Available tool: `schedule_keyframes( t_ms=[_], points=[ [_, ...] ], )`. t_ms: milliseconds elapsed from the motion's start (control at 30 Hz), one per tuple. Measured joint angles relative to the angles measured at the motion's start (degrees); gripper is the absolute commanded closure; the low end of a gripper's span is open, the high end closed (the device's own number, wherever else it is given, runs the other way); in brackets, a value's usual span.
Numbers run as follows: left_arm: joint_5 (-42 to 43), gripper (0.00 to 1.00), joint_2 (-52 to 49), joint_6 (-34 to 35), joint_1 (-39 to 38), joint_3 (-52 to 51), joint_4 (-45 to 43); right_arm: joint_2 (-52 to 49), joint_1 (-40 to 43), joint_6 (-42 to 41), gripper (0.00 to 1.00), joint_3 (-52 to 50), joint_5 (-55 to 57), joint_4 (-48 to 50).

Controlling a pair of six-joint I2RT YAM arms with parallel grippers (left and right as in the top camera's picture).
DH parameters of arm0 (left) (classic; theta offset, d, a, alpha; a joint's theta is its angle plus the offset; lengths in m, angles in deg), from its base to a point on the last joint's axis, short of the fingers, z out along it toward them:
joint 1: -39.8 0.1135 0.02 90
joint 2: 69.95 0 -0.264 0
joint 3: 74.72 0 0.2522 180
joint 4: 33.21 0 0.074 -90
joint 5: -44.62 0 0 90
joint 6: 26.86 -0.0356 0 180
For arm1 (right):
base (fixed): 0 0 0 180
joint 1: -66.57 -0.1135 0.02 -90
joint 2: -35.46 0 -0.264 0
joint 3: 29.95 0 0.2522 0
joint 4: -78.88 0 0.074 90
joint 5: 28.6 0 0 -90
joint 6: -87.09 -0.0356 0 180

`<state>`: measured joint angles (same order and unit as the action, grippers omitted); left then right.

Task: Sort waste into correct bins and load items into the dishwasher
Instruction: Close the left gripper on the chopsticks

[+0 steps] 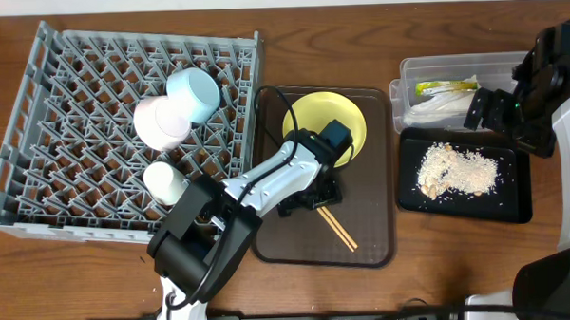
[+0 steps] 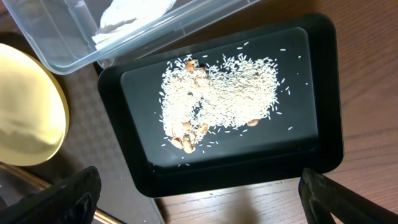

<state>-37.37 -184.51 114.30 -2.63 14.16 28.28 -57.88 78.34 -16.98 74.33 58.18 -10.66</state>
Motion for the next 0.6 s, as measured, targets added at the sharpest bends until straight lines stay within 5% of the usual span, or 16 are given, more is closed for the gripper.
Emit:
schedule_keyframes(
  t_ms=[133, 533, 600],
  points=[
    [0.09, 0.21, 0.09, 0.07, 0.00, -0.17, -0.59, -0.02, 0.00, 0.00, 0.01, 0.00, 0.00, 0.00],
    [-0.94, 0.69, 0.35, 0.76, 0.00, -0.42, -2.93, 0.00, 0.00, 0.00, 0.01, 0.00, 0.00, -0.02],
    [-0.94, 0.70, 0.35, 0.57, 0.00, -0.42, -3.63, 0.00, 0.00, 0.00, 0.01, 0.00, 0.00, -0.02]
  ],
)
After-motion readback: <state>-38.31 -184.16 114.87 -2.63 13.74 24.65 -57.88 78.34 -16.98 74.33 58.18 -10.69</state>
